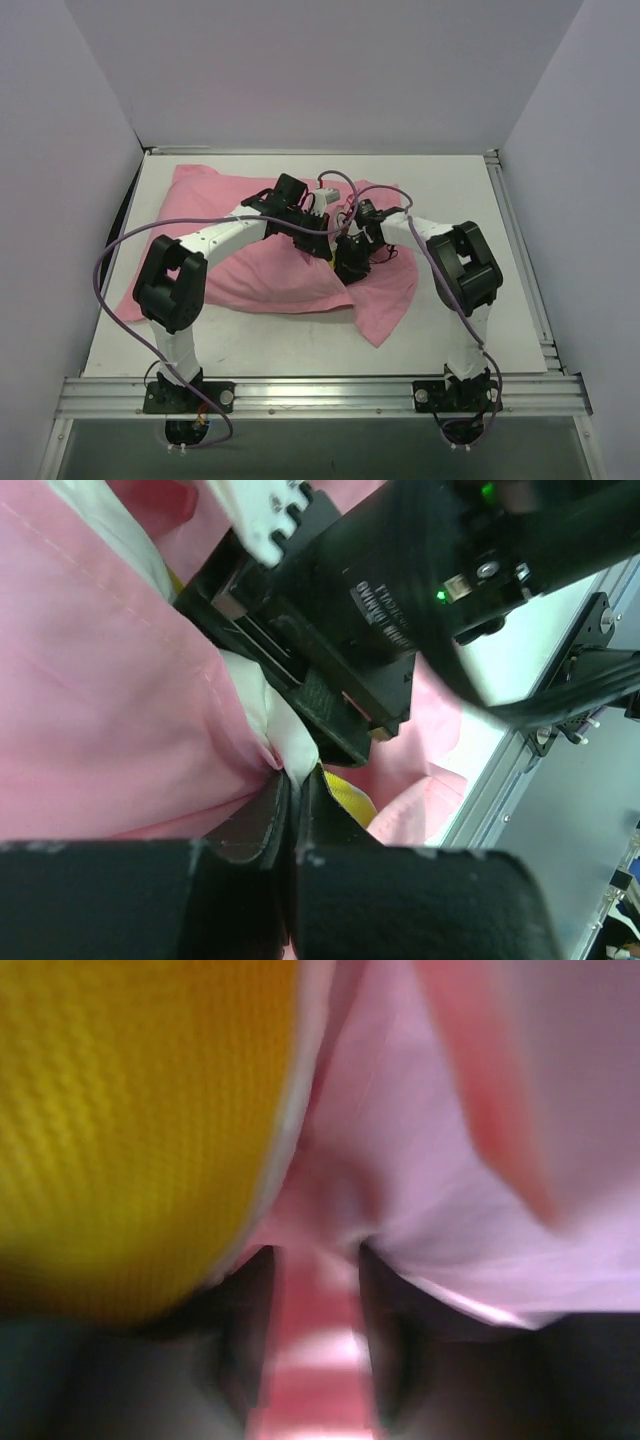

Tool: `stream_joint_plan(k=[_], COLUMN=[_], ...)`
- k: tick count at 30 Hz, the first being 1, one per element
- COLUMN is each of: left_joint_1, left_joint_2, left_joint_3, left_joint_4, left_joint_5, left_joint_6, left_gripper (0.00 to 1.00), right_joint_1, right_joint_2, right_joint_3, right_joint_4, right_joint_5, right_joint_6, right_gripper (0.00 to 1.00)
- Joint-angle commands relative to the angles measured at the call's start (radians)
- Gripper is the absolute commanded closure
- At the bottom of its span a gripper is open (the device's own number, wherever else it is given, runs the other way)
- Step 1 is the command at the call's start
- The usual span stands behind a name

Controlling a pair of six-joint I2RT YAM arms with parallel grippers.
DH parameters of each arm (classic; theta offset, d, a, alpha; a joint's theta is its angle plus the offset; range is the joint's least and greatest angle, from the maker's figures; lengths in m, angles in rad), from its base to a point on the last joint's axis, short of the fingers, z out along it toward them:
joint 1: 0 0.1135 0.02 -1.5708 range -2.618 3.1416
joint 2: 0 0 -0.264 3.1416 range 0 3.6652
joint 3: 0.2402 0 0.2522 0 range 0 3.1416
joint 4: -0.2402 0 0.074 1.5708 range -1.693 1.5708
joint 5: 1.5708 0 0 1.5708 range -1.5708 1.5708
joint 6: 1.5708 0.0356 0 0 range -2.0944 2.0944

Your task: Put the pillow into the pillowcase

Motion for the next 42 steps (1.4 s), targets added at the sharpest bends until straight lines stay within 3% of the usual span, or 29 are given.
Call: stream_joint_plan(k=[1, 4, 14, 21, 24, 25, 32, 37, 40, 41, 42], left_joint_1=[-0.004, 0.007, 0.011, -0.003, -0.001, -0.001, -0.001, 0.001, 0.002, 0.004, 0.005], left_joint_2=[-0.050, -0.057, -0.064, -0.012, -0.004, -0.006, -0.012, -0.011, -0.009, -0.011, -0.011], left_joint_3=[-0.002, -0.005, -0.109, -0.099, -0.088, -0.088, -0.089, -0.091, -0.094, -0.095, -0.100], left_joint_4=[0.113, 0.092, 0.090, 0.087, 0.092, 0.101, 0.110, 0.112, 0.115, 0.115, 0.115], left_joint_5=[0.025, 0.005, -0.066, -0.086, -0.046, -0.033, -0.003, -0.006, -0.012, -0.021, -0.023], left_joint_6=[-0.029, -0.017, 0.069, 0.101, 0.093, 0.090, 0.061, 0.064, 0.056, 0.055, 0.055], left_gripper=[1.00, 1.00, 1.00, 1.00, 1.00, 1.00, 1.00, 1.00, 1.00, 1.00, 1.00], right_joint_1=[0.043, 0.006, -0.230, -0.253, -0.204, -0.190, -0.051, -0.012, -0.017, -0.021, -0.031], right_joint_2=[0.103, 0.077, -0.247, -0.285, -0.241, -0.230, -0.072, 0.040, 0.089, 0.089, 0.071], right_joint_3=[0.016, -0.026, -0.064, -0.027, -0.033, -0.050, 0.012, 0.100, 0.108, 0.098, 0.088], right_joint_4=[-0.156, -0.199, -0.245, -0.245, -0.213, -0.193, -0.088, -0.075, -0.084, -0.089, -0.089], right_joint_5=[0.218, 0.281, 0.042, -0.124, -0.100, -0.087, 0.034, 0.065, 0.034, 0.004, -0.010], right_joint_6=[-0.109, -0.172, -0.327, -0.298, -0.215, -0.197, -0.123, -0.098, -0.089, -0.090, -0.097], right_gripper=[0.71, 1.00, 1.00, 1.00, 0.65, 0.60, 0.52, 0.52, 0.67, 0.86, 0.95])
